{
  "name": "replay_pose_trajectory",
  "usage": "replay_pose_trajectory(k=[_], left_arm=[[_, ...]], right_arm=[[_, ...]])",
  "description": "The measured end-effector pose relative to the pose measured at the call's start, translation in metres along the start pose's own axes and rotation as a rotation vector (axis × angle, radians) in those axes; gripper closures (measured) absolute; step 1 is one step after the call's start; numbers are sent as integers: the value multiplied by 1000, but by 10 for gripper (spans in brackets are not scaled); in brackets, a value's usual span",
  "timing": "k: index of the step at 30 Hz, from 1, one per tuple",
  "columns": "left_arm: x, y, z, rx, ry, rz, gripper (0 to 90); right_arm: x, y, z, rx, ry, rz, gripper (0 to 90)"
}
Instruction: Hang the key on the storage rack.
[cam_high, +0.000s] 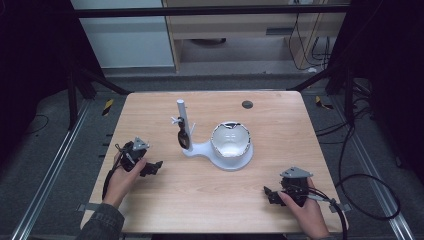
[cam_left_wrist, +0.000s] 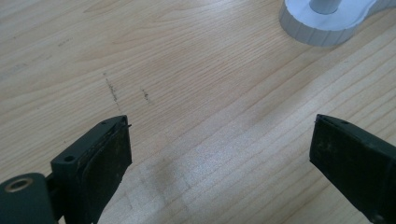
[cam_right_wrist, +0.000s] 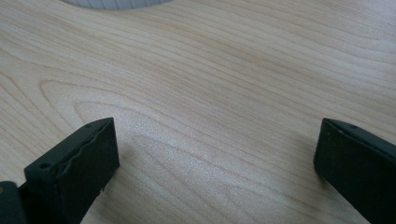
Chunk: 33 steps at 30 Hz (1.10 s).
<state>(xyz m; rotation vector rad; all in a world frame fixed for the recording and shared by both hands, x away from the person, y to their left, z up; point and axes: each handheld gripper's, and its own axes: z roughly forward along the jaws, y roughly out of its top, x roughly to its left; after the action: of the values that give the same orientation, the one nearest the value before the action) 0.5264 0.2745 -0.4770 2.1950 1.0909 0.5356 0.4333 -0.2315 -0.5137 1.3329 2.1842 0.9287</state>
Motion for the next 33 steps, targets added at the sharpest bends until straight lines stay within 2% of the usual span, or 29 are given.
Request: replay_pose_trajectory(k=[7,13,26,33], left_arm=[[3,-6,6,5,3,-19,52],[3,-11,12,26,3,-12,52],[2,-19,20,-18,-16,-61,44],[-1,-22,22,-39,-1,-79,16]], right_arm=[[0,0,0,0,0,0,4],[0,0,0,0,0,0,4],[0,0,0,0,0,0,4],[0,0,0,0,0,0,4]])
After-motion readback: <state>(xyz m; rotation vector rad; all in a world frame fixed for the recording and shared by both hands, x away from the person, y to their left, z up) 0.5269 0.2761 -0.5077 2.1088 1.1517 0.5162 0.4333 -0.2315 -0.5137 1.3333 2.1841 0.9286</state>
